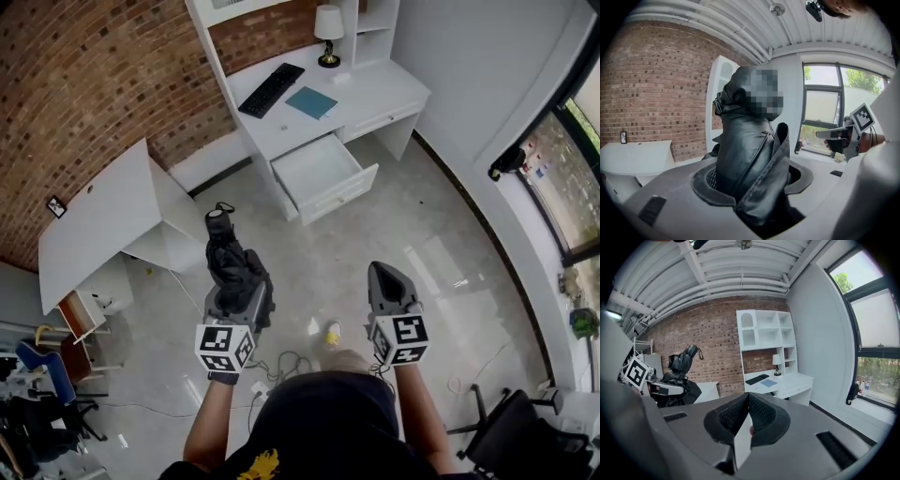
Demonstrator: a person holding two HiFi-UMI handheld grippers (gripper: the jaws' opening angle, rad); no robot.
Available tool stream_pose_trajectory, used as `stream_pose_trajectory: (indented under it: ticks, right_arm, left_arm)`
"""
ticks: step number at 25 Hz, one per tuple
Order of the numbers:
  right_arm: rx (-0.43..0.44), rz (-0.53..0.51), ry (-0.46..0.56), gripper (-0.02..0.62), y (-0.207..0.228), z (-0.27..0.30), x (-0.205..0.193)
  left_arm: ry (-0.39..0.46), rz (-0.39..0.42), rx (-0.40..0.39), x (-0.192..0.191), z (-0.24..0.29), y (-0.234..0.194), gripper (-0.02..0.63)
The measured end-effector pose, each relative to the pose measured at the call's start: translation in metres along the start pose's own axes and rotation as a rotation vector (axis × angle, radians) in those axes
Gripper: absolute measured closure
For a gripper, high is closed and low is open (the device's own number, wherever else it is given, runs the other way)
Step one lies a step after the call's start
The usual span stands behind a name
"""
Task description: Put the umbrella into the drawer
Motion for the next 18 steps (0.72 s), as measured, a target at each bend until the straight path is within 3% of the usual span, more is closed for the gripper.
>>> stream_pose_trajectory:
  ticks: [5,10,18]
  right_arm:
    - [-0.011,0.026,0.020,0.595,0.039,0.045,0.015]
    - [-0.028,0.055,0.011,0.595,0.081,0.071,0.016]
    - [0.009,0.083,-0.024,0.594,0.092,0.103,0.014]
  left_arm:
    - [0.004,0.026,0.004,0.034,0.057,-0.011,0.337]
    - [0.023,0.012,-0.014,0.051,0.105,0.003,0.337]
    - [0.006,0.043,0.010,0.058,0.120,-0.001,0.337]
Point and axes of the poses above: the fingertips, and each gripper's own axes: z forward along the fingers, y to its right, x out of its top, the point moved 10 cm from there along -z, backward along the fingers, and after that the axes turned 1 degree about x, right-handed, at the moved point
